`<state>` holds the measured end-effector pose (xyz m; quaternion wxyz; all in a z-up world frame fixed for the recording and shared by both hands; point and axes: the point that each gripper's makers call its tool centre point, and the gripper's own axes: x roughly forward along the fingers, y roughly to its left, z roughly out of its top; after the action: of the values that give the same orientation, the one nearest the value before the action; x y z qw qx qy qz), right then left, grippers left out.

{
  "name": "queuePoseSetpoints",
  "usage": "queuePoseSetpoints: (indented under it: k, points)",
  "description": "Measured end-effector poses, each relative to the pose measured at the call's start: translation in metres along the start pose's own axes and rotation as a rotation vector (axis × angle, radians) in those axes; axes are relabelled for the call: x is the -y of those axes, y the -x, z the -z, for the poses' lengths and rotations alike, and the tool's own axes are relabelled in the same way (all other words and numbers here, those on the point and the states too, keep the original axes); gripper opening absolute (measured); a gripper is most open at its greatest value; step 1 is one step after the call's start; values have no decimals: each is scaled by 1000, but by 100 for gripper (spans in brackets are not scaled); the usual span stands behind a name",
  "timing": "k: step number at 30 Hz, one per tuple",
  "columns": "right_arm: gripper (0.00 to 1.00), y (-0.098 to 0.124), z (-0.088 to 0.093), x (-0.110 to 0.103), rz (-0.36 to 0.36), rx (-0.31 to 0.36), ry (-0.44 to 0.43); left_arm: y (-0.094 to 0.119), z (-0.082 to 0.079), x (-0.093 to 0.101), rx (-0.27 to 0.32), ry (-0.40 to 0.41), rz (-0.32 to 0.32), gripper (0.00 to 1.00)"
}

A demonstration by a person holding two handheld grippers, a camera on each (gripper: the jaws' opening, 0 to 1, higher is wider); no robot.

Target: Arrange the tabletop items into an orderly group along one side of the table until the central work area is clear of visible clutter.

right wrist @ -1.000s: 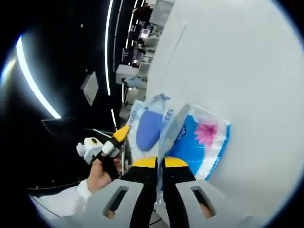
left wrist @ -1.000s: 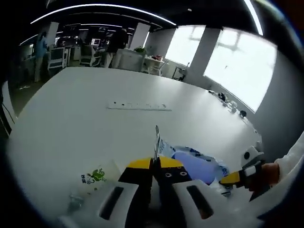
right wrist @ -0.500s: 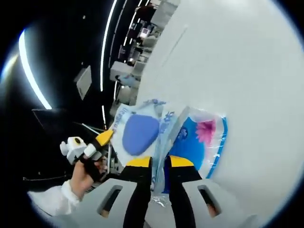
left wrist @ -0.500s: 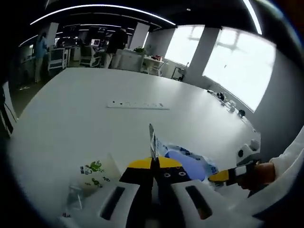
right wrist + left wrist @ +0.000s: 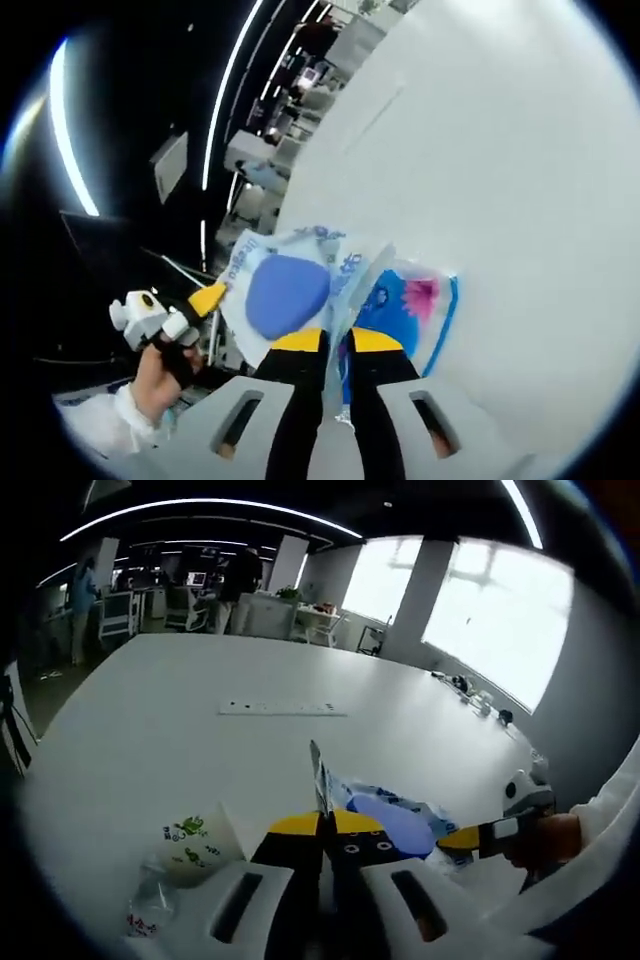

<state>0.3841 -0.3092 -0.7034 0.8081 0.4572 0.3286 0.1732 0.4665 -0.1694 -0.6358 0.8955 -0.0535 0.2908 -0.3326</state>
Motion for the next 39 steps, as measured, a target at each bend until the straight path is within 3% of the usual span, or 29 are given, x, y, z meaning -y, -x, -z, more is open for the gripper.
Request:
queuePoseSetpoints:
  k: [2,7,9,17,27,33,36,39]
  points:
    - [2,4,-5,-5,-4,9,26,2,1,3,6,1,2,0]
    - [0,13,-17,-20,-25,-27,190,5,-7,10,37,-10,0,0]
    - [0,18,-31,-27,-16,-27,292,6,-11,11,46,-8,1,0]
    - [0,32,-75,-45,-34,-29,453,1,-17,27,69,-13,-7,0]
    - [0,43,-93,-44,-57,-79,478,-4,-24,46,73,-29,-60,0]
    - [0,45,-100,-42,-41,-93,521,-6,-23,54,48,-80,-80,0]
    - [0,39,-110,-55,-59,-73,556,-3,-36,47,54,-112,-76,0]
    - [0,41,-124,-71,-60,-50,558,-3,-59,42,86,-83,-32,0]
